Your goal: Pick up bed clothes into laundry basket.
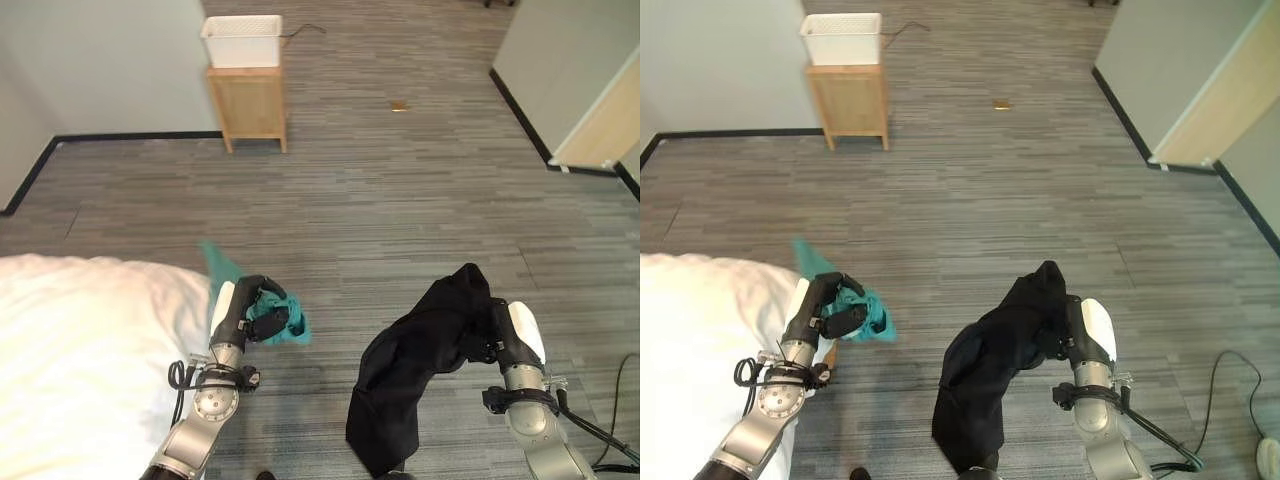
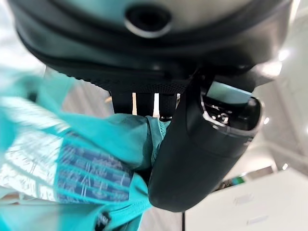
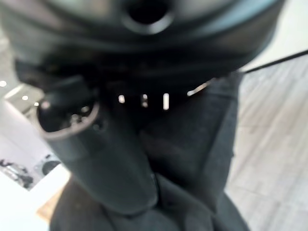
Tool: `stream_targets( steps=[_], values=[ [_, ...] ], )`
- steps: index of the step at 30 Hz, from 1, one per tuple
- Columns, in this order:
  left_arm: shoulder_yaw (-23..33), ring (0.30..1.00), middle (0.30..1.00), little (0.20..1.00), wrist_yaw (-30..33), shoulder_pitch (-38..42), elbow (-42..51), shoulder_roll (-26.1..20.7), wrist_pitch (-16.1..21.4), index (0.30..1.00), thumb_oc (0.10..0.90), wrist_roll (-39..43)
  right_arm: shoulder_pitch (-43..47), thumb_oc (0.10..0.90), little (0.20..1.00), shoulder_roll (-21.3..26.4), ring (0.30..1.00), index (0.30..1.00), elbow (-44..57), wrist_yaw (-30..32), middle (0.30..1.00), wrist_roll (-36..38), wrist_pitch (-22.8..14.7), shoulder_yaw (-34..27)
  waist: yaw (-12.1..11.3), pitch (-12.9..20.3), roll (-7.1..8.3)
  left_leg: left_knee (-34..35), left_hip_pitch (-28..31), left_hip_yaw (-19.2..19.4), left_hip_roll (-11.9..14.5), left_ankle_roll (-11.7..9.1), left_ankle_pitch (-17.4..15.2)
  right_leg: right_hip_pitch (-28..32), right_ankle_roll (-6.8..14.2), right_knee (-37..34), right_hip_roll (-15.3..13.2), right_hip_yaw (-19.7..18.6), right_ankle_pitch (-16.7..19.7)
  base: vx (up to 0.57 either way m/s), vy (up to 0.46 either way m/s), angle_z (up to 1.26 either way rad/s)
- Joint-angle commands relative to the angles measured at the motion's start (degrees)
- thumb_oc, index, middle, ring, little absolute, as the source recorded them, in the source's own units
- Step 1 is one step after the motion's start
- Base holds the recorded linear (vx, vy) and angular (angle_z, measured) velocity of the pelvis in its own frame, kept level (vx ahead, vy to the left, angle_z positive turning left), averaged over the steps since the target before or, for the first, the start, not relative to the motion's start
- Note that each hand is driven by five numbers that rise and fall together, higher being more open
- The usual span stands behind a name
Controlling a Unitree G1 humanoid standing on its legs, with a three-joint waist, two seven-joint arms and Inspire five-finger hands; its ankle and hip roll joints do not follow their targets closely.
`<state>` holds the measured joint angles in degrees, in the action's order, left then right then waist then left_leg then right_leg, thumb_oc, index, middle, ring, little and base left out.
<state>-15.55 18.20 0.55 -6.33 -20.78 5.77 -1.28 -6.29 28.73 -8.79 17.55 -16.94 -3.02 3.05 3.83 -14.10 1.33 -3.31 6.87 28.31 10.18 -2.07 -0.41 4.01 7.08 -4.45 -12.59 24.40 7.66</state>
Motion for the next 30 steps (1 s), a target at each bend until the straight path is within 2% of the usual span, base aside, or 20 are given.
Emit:
stream_targets(
  steps=[1, 2, 3, 4, 5, 7, 8, 11, 12, 13, 14, 15, 16, 19, 21, 24, 26, 27, 28, 30],
  values=[
    [0.34, 0.3, 0.3, 0.3, 1.25, 10.15, 8.74, 1.29, 6.84, 0.3, 0.4, -1.67, 4.62, 0.4, 0.3, 5.69, 0.3, 0.3, 4.6, 3.16, 0.3, -0.07, -4.9, -1.8, 0.42, 3.27, -0.97, -6.38, -0.27, -4.1, 8.34, -5.87, 4.14, 0.17, 0.87, 2.48, 2.21, -2.93, -8.19, 0.11, -0.376, -0.49],
    [-0.07, 0.3, 0.3, 0.3, 2.53, 11.57, 7.48, 1.6, 6.54, 0.3, 0.4, -3.51, 5.32, 0.4, 0.3, 6.56, 0.3, 0.3, 5.16, 3.34, 0.3, 0.29, -5.25, -1.52, 0.1, 2.12, -1.15, -12.51, -2.71, -7.4, 9.96, -6.17, 5.63, 1.51, -0.53, 1.05, 3.94, -3.57, -8.85, 0.11, -0.35, -0.52],
    [-0.09, 0.3, 0.3, 0.3, 4.38, 12.75, 5.94, 1.42, 5.92, 0.3, 0.4, -6.04, 5.92, 0.4, 0.3, 7.47, 0.3, 0.3, 5.71, 3.5, 0.3, 0.63, -5.62, -0.98, -0.49, 1.43, -0.71, -16.95, -4.44, -10.54, 9.71, -5.91, 6.9, 2.42, -1.37, 0.25, 4.53, -4.77, -9.52, 0.07, -0.219, -0.57],
    [-0.18, 0.3, 0.3, 0.3, 4.59, 13.04, 5.67, 1.52, 6.01, 0.3, 0.4, -6.22, 6.05, 0.4, 0.3, 7.49, 0.3, 0.3, 5.67, 3.51, 0.3, 0.67, -5.62, -1.03, -0.32, 1.23, -0.88, -17.73, -4.92, -10.99, 10.02, -6.03, 6.64, 2.47, -1.48, 0.29, 4.74, -4.57, -9.63, 0.11, -0.275, -0.76],
    [0.34, 0.3, 0.3, 0.3, 9.25, 15.42, 0.68, 0.37, 3.83, 0.3, 0.4, -13.7, 8.38, 0.4, 0.3, 8.58, 0.3, 0.3, 5.12, 3.19, 0.3, 0.69, -6.0, 0.88, -1.66, 0.64, 0.73, -24.4, -9.19, -18.5, 4.2, -4.89, 5.02, 2.83, -2.12, -0.48, 4.77, -7.59, -10.01, 0.14, -0.248, -0.88],
    [0.4, 0.3, 0.3, 0.3, 12.21, 16.41, -6.0, -0.21, 1.88, 0.3, 0.4, -18.76, 9.63, 0.4, 0.3, 8.79, 0.3, 0.3, 4.97, 2.73, 0.3, 0.67, -6.8, 2.51, -2.81, 0.24, 2.19, -28.97, -12.43, -21.18, -0.64, -4.51, 2.27, 3.4, -2.2, -0.48, 4.81, -10.98, -10.11, 0.18, -0.251, -1.31],
    [0.31, 0.3, 0.3, 0.3, 12.72, 16.9, -10.04, -0.36, 0.37, 0.3, 0.4, -20.09, 10.59, 0.4, 0.3, 8.95, 0.3, 0.3, 4.1, 2.65, 0.3, 0.89, -6.75, 3.44, -3.35, 0.14, 2.43, -30.32, -14.03, -21.46, -1.89, -4.53, 1.16, 4.03, -2.38, -0.36, 5.11, -12.18, -10.65, 0.16, -0.167, -1.26],
    [0.95, 0.3, 0.3, 0.3, 13.09, 18.47, -23.41, -0.82, -3.33, 0.3, 0.4, -21.54, 13.33, 0.4, 0.3, 9.76, 0.3, 0.3, 0.85, 1.8, 0.3, 3.18, -6.43, 5.17, -4.44, 0.32, 2.44, -27.98, -19.57, -19.31, -2.76, -3.74, 1.19, 5.92, -2.84, -0.5, 5.52, -14.32, -11.86, 0.24, -0.076, -0.96],
    [1.78, 0.3, 0.3, 0.3, 12.63, 19.01, -27.16, -1.56, -3.89, 0.3, 0.4, -21.41, 14.69, 0.4, 0.3, 10.46, 0.3, 0.3, -0.53, 1.05, 0.3, 3.61, -6.33, 6.28, -4.89, 0.37, 2.02, -24.93, -19.91, -18.0, -3.08, -2.99, 0.17, 6.77, -2.68, -0.47, 6.02, -15.06, -12.64, 0.41, 0.032, -0.6],
    [4.28, 0.3, 0.3, 0.3, 12.86, 18.32, -32.77, -2.07, -4.61, 0.3, 0.4, -17.8, 16.2, 0.4, 0.3, 11.42, 0.3, 0.3, -3.17, 0.1, 0.3, 4.36, -5.79, 8.0, -5.94, 0.84, 0.72, -16.15, -20.15, -16.85, -3.63, -2.44, 1.18, 8.4, -2.38, -0.33, 7.4, -15.64, -13.84, 0.34, 0.055, -0.57],
    [4.36, 0.3, 0.3, 0.3, 12.94, 18.42, -33.07, -2.02, -4.43, 0.3, 0.4, -17.67, 16.49, 0.4, 0.3, 11.5, 0.3, 0.3, -3.41, 0.14, 0.3, 4.42, -5.86, 8.27, -5.9, 0.77, 0.86, -15.36, -19.6, -16.62, -3.88, -2.44, 1.45, 8.5, -2.36, -0.29, 7.17, -15.74, -13.91, 0.35, 0.073, -0.55],
    [5.1, 0.3, 0.3, 0.3, 13.04, 18.49, -35.06, -2.74, -4.65, 0.3, 0.4, -16.52, 17.39, 0.4, 0.3, 12.19, 0.3, 0.3, -5.12, -0.4, 0.3, 4.71, -5.53, 9.13, -6.56, 1.12, 0.08, -11.16, -20.32, -16.02, -3.67, -2.83, 3.4, 9.71, -2.17, -0.37, 8.25, -15.83, -14.84, 0.38, 0.033, -0.43],
    [6.26, 0.3, 0.3, 0.3, 13.09, 19.17, -39.3, -3.17, -4.67, 0.3, 0.4, -13.2, 19.59, 0.4, 0.3, 13.03, 0.3, 0.3, -7.83, -1.13, 0.3, 5.65, -5.11, 10.61, -7.26, 1.25, -0.57, -4.46, -20.41, -13.2, -2.98, -3.71, 6.73, 12.05, -1.97, -0.19, 9.11, -15.46, -16.68, 0.37, 0.034, -0.32],
    [7.08, 0.3, 0.3, 0.3, 13.49, 20.98, -41.82, -4.44, -4.91, 0.3, 0.4, -10.81, 21.94, 0.4, 0.3, 14.07, 0.3, 0.3, -9.3, -1.57, 0.3, 5.7, -4.49, 12.07, -7.92, 1.41, -1.03, -0.61, -20.61, -11.19, -1.74, -3.84, 8.52, 13.94, -1.68, 0.39, 9.32, -15.26, -18.16, 0.34, 0.044, 0.01],
    [8.09, 0.3, 0.3, 0.3, 13.84, 21.13, -41.4, -5.08, -4.55, 0.3, 0.4, -8.26, 24.67, 0.4, 0.3, 14.67, 0.3, 0.3, -11.4, -1.85, 0.3, 5.42, -3.51, 13.42, -9.22, 1.94, -1.38, 2.18, -20.99, -11.59, -0.85, -3.78, 9.78, 15.63, -1.13, 0.84, 9.29, -15.83, -19.57, 0.4, 0.095, -0.22],
    [9.33, 0.3, 0.3, 0.3, 13.87, 19.55, -38.14, -4.22, -3.48, 0.3, 0.4, -4.06, 28.06, 0.4, 0.3, 15.15, 0.3, 0.3, -14.28, -2.34, 0.3, 5.1, -2.21, 14.94, -10.75, 1.93, -1.15, 3.83, -23.27, -10.89, 1.89, -4.25, 11.36, 18.38, -0.49, 1.29, 8.31, -17.02, -21.99, 0.44, 0.139, -0.45],
    [10.84, 0.3, 0.3, 0.3, 13.05, 16.22, -32.58, -3.18, -2.98, 0.3, 0.4, -2.32, 28.73, 0.4, 0.3, 14.69, 0.3, 0.3, -14.16, -3.23, 0.3, 3.54, -1.0, 14.75, -12.35, 3.17, -1.22, 6.05, -22.16, -9.41, 3.07, -3.37, 13.28, 19.84, 0.8, 2.13, 7.31, -17.4, -22.88, 0.6, 0.216, -0.19],
    [10.91, 0.3, 0.3, 0.3, 12.82, 15.39, -30.72, -3.02, -3.11, 0.3, 0.4, -2.26, 28.16, 0.4, 0.3, 14.26, 0.3, 0.3, -14.46, -3.18, 0.3, 2.67, -0.78, 14.41, -13.14, 3.83, -0.56, 6.04, -22.14, -9.78, 2.76, -3.15, 14.14, 19.72, 1.34, 3.63, 6.55, -17.43, -22.91, 0.66, 0.211, -0.31],
    [10.55, 0.3, 0.3, 0.3, 12.24, 14.79, -29.05, -2.66, -3.08, 0.3, 0.4, -1.96, 27.55, 0.4, 0.3, 13.44, 0.3, 0.3, -14.53, -3.17, 0.3, 2.27, -0.51, 13.98, -14.06, 4.64, 0.71, 5.39, -21.9, -10.05, 1.52, -2.52, 14.3, 19.5, 2.56, 6.6, 5.38, -17.36, -20.58, 0.49, 0.115, -0.29],
    [9.31, 0.3, 0.3, 0.3, 11.38, 14.38, -26.9, -2.79, -3.26, 0.3, 0.4, -1.93, 26.04, 0.4, 0.3, 11.35, 0.3, 0.3, -14.83, -2.85, 0.3, 1.91, -0.08, 12.81, -14.67, 4.7, 2.53, 4.72, -19.81, -10.21, -1.08, -0.49, 12.11, 15.87, 6.39, 17.27, 3.58, -17.18, -12.85, 0.47, 0.143, 0.23]
  ],
)
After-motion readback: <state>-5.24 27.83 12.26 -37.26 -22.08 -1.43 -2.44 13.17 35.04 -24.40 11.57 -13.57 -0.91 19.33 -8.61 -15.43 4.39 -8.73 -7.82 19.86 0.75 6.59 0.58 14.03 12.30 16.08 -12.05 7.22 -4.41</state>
